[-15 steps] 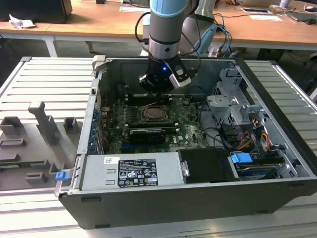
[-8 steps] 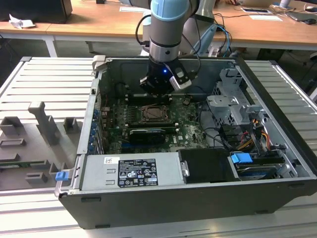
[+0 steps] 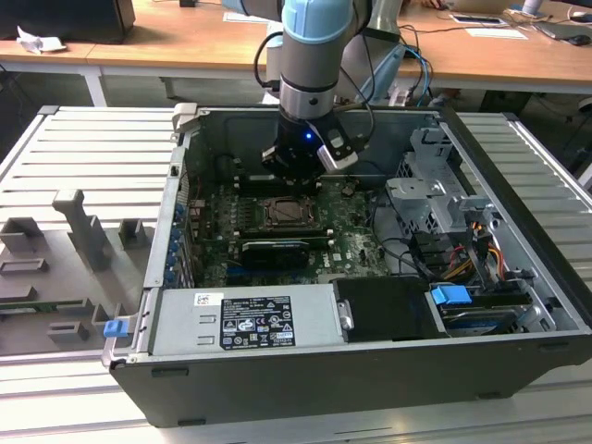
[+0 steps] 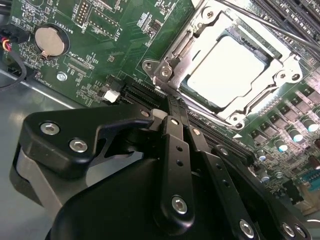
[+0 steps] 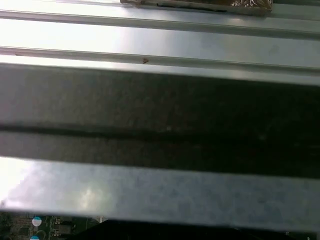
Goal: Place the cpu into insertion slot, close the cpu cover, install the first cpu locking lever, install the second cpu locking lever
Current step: 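Install the first cpu locking lever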
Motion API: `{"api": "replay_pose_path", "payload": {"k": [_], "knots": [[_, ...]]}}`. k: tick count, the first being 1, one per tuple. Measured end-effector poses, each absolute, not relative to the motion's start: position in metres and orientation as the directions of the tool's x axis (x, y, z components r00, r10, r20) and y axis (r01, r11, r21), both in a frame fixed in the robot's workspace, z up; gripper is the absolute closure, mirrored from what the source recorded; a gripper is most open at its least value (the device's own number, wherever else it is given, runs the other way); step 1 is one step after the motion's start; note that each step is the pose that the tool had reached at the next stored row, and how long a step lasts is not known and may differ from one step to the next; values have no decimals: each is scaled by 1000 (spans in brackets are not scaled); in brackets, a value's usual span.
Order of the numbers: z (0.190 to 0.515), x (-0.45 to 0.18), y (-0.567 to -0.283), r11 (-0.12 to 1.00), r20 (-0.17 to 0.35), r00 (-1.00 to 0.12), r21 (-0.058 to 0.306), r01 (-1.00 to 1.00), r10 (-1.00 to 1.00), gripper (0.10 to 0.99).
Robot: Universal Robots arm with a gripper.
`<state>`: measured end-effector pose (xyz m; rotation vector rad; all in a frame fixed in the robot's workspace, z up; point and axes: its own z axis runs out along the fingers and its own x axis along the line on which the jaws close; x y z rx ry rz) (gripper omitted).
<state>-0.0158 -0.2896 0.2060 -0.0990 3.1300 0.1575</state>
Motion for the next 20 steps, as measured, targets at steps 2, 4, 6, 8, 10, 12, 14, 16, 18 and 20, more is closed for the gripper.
{"api": "replay_pose_path", "payload": {"k": [2,4,6,8,10,12,14,16,18,20], "knots": [[206,-16,-290,993,-9,-998,98,-63,-63,980],[205,-16,-290,993,-9,-998,96,-63,-63,980],[205,-16,-290,994,-9,-998,94,-63,-63,980],[204,-16,-290,994,-9,-998,93,-63,-63,980],[204,-16,-290,994,-9,-998,92,-63,-63,980],[203,-15,-290,994,-9,-998,90,-63,-63,980],[203,-15,-290,994,-9,-998,90,-63,-63,980],[205,-15,-290,994,-9,-998,90,-63,-63,980],[205,-15,-290,994,-9,-998,90,-63,-63,980],[205,-15,-290,995,-8,-998,79,-63,-63,980]]}}
